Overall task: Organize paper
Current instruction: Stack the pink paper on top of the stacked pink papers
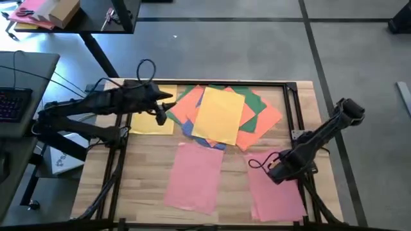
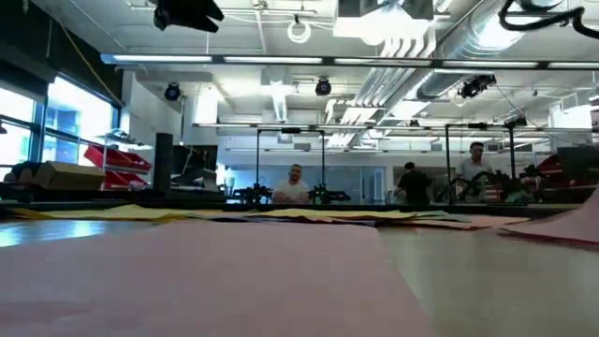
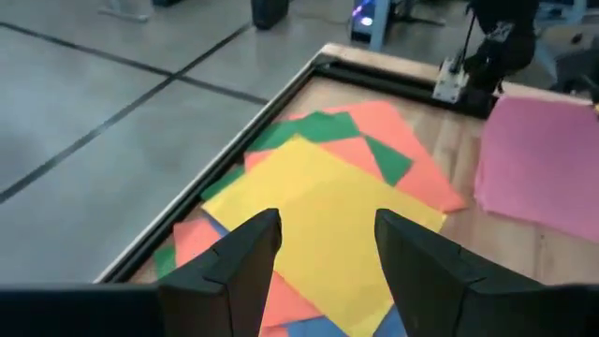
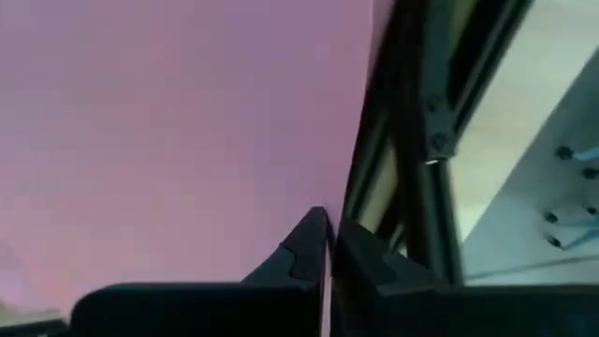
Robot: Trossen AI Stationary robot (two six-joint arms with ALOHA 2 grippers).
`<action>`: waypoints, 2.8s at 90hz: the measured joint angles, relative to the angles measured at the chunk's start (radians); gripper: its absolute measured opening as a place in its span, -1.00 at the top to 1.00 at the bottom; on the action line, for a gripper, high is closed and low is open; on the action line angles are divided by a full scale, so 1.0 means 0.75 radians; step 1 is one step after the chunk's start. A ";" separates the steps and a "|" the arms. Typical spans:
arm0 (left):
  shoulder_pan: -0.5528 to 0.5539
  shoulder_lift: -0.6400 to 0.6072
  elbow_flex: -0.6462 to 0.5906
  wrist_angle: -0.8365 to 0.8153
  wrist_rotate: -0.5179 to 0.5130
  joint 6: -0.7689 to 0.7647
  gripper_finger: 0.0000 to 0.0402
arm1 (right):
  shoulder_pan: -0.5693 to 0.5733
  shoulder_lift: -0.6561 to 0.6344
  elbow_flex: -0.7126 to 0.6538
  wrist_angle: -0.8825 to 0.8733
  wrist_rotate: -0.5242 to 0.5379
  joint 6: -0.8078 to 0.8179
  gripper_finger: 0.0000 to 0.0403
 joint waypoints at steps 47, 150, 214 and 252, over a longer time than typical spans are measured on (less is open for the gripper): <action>0.002 0.023 0.000 0.072 -0.002 0.040 0.14 | -0.021 -0.041 -0.198 0.307 -0.071 0.084 1.00; 0.002 0.025 0.001 0.175 0.045 0.053 0.14 | -0.117 -0.036 -0.201 0.283 -0.118 0.105 1.00; 0.000 0.024 0.002 0.174 0.111 0.029 0.14 | -0.135 -0.033 -0.130 0.159 -0.151 0.035 0.23; -0.045 -0.065 0.003 0.163 0.160 -0.029 0.14 | -0.446 -0.037 -0.024 0.353 0.740 -0.651 -0.09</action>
